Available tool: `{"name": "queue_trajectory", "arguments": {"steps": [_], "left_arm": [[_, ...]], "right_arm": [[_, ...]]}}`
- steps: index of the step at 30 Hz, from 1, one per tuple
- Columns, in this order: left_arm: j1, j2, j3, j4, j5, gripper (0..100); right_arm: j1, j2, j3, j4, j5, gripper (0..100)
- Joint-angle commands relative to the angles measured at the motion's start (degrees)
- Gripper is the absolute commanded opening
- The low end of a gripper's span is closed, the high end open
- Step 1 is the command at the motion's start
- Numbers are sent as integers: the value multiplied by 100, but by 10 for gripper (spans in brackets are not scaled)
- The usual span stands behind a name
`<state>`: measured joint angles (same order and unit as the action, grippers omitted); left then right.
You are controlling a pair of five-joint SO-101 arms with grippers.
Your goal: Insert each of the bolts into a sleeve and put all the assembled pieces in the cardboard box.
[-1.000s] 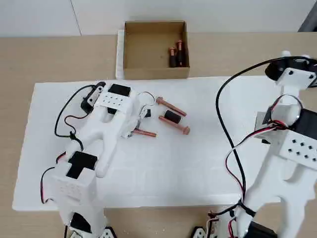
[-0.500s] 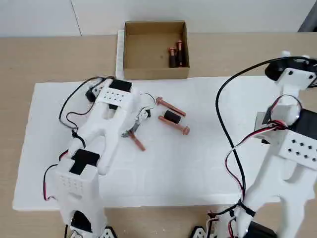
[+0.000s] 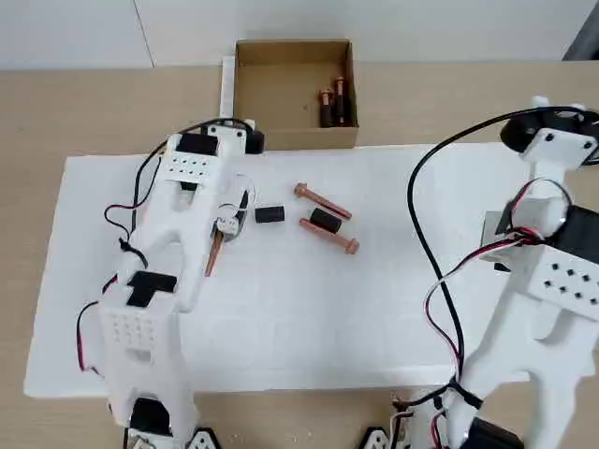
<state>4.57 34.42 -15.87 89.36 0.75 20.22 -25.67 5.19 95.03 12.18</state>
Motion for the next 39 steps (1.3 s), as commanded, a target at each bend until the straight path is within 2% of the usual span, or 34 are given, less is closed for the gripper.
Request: {"name": "queue_trajectory", "arguments": {"steps": [1,4,8,15,18,22,25,39], "left_arm": [[-132,325,-259,-255,-79,11],[-246,563,-286,-431,-88,26],[-325,571,-277,-475,-141,109],[-299,563,-277,-448,-220,115],[-308,563,-277,-475,-220,91],[-290,571,-277,-484,-211,4],[-290,563,-338,-466,-202,6],[-273,563,-2334,976,-246,6]], "right_arm": [[-40,-233,-18,-57,-53,4],[-40,-233,-18,-48,-53,4],[-40,-233,-18,-48,-53,4],[-40,-207,-18,-66,-53,4],[-40,-189,-18,-75,-53,4],[-40,-189,-18,-75,-53,4],[-40,-189,-18,-75,-53,4],[-40,-233,-18,-84,-53,4]]}}
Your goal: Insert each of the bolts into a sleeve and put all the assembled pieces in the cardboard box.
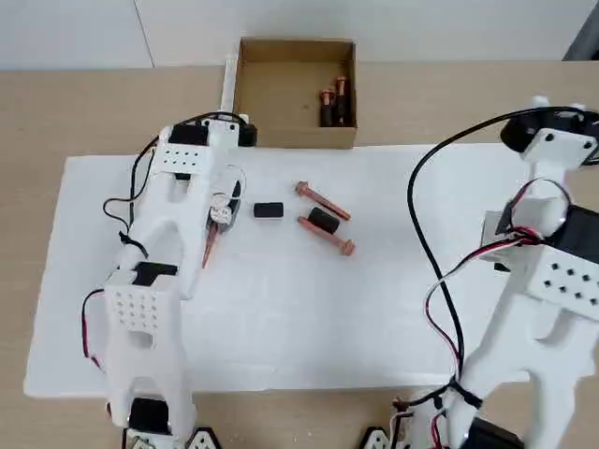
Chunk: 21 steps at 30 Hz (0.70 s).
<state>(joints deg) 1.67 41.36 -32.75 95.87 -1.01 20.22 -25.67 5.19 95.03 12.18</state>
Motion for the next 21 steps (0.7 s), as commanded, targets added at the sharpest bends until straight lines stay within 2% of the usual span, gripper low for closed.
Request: {"name": "queue_trajectory", "arguments": {"steps": [1,6,13,21], "left_arm": [[18,-132,-787,413,-70,6],[18,-79,-954,448,-70,6],[-35,290,-576,26,-44,7],[-97,519,-602,-114,-35,28]], "right_arm": [[-40,-233,-18,-84,-53,4],[-40,-233,-18,-84,-53,4],[-48,-224,-18,-84,-53,4],[-347,-224,-18,-84,-53,4]]}}
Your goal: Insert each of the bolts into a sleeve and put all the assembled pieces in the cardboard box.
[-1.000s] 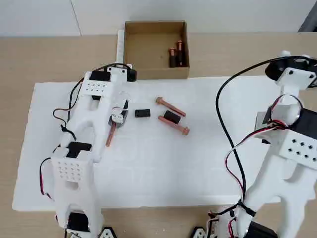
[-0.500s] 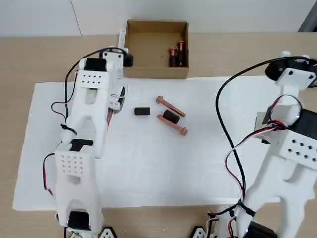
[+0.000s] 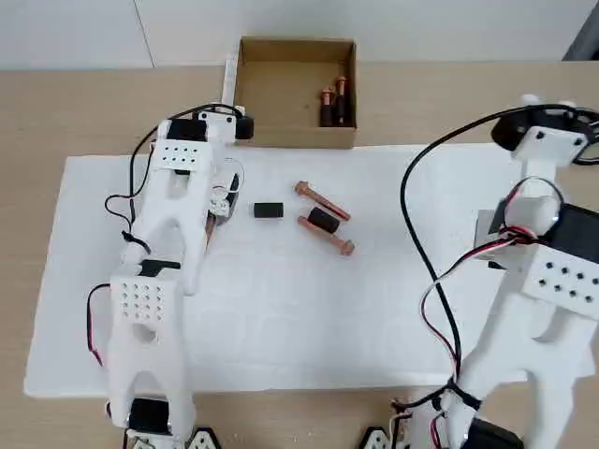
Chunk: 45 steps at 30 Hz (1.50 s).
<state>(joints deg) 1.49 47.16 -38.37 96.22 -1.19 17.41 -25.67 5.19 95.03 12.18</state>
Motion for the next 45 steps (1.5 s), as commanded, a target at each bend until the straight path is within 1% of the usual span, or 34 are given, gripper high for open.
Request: {"name": "queue_trajectory", "arguments": {"steps": [1,4,6,26,29,33,38,41,45], "left_arm": [[-88,-62,-48,-149,-18,49],[-88,-62,-48,-149,-44,111],[-88,-53,-48,-158,-44,129],[-62,-9,-4,-615,-18,129],[-53,-9,-4,-607,-18,96],[-35,-9,171,-633,-18,10],[-35,-53,470,-624,-18,7],[-44,-70,365,-571,-18,7],[-44,-220,-259,44,-18,7]], "right_arm": [[-66,-224,-18,-84,-53,4],[-66,-224,-18,-84,-53,4],[-66,-224,-18,-84,-53,4],[-66,-189,-18,-84,-53,4],[-66,-189,-18,-84,-53,4],[-66,-189,-18,-84,-53,4],[-66,-189,-18,-84,-53,4],[-66,-189,-18,-84,-53,4],[-75,-233,-26,-84,-53,4]]}}
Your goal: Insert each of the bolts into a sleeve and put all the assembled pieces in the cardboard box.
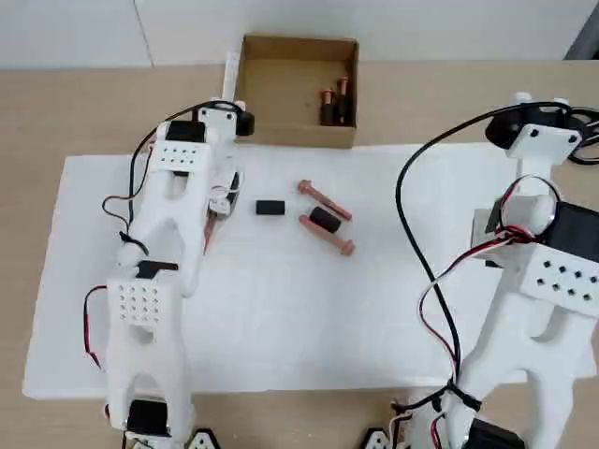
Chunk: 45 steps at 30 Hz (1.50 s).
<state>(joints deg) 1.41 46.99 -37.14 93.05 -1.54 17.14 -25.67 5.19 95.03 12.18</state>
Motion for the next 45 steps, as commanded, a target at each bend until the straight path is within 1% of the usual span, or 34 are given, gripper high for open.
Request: {"name": "queue_trajectory", "arguments": {"steps": [1,5,10,14,18,21,23,27,31,34,37,45], "left_arm": [[-35,-281,-523,484,18,7],[-26,-756,-892,730,18,6],[-26,-1609,-558,730,26,6],[-26,-2391,-180,730,26,6],[-35,-3174,312,730,26,6],[-35,-3692,620,730,26,6],[-26,-4000,787,730,26,6],[114,-4492,1209,730,18,6],[501,-4932,1798,712,9,6],[730,-5231,2193,246,35,6],[897,-5618,2466,-202,448,6],[1196,-6716,3319,-1081,1451,6]], "right_arm": [[-48,-233,-35,-84,-44,4],[-66,-242,-53,-84,-9,5],[-576,-365,-53,-22,-18,4],[-936,-1121,-26,22,0,4],[-1516,-1982,158,31,0,4],[-1974,-2642,695,-48,0,4],[-2105,-3090,1099,-198,0,4],[-2123,-3837,2013,-857,0,4],[-2132,-4198,3235,-2097,0,4],[-2132,-4224,3974,-2774,-18,4],[-2176,-4277,4510,-3284,-53,4],[-3064,-4277,5301,-4488,-53,6]]}}
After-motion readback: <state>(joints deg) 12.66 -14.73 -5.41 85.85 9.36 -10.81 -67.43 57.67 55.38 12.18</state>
